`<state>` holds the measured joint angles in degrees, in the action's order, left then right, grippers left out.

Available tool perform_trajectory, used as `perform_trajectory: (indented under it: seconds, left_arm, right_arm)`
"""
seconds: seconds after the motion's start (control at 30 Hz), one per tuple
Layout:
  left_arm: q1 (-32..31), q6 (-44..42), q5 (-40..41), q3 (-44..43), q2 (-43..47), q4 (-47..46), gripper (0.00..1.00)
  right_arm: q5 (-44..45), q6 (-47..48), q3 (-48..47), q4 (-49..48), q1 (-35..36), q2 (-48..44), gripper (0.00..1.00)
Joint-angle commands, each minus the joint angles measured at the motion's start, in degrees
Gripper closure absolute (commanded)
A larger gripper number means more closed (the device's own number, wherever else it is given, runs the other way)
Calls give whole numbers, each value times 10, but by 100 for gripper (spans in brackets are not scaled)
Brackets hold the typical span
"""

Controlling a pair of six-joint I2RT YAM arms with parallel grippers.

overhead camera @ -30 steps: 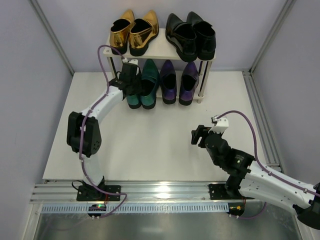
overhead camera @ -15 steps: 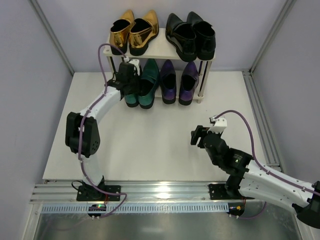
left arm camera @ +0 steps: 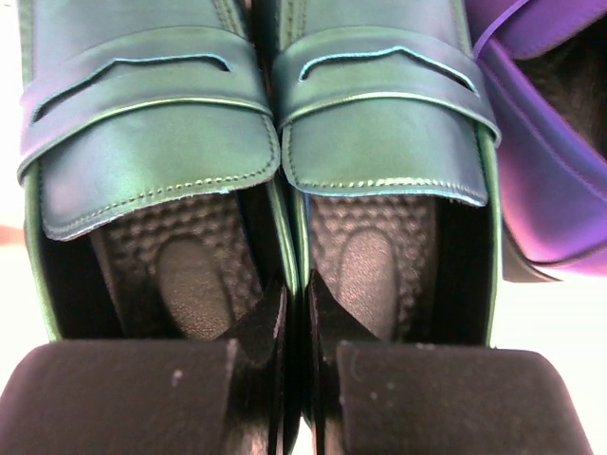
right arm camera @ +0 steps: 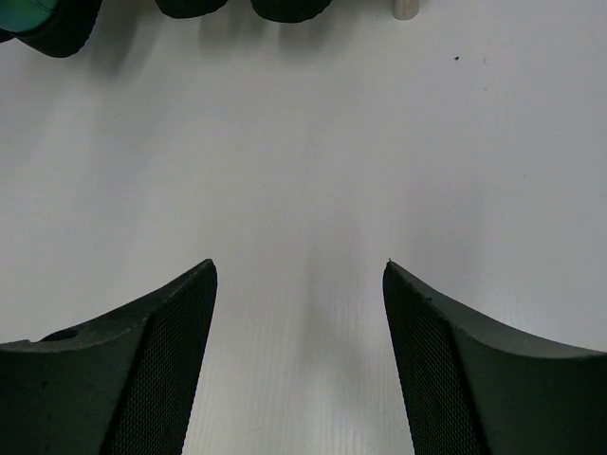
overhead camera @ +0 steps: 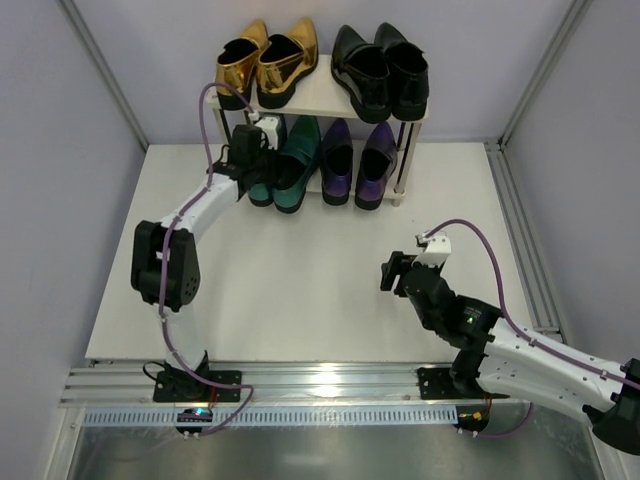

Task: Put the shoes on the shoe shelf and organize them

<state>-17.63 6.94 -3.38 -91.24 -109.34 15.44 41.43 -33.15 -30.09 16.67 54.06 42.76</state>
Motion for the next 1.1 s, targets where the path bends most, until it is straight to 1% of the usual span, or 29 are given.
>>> perform_trajectory:
  seconds: [0.0, 0.13, 0.27, 0.43, 0.57, 0.67, 0.77, 0.93, 1.07]
  left_arm:
    - [10, 22, -90, -6, 86, -213, 100]
    - [35, 70, -135, -26, 78, -225, 100]
    - [51, 74, -145, -61, 53, -209, 100]
    - [56, 50, -123, -63, 29, -206, 100]
    - [55, 36, -110, -63, -9, -196, 100]
    - [55, 40, -111, -61, -34, -197, 100]
    - [55, 64, -120, -63, -49, -200, 100]
    - [55, 112, -131, -58, -69, -217, 94]
    - [54, 134, -119, -59, -75, -207, 88]
  right_arm:
    - [14, 2, -2, -7, 3, -1, 27]
    - [15, 2, -2, -1, 3, -4, 27]
    - [17, 0, 0, 2, 3, -9, 27]
    - [17, -1, 0, 3, 3, -11, 27]
    - [18, -1, -1, 2, 3, -7, 27]
    - [15, -2, -4, 3, 3, -4, 27]
    - [15, -3, -4, 6, 3, -5, 27]
    - [17, -6, -1, 14, 3, -12, 27]
    - [17, -8, 1, 15, 3, -15, 27]
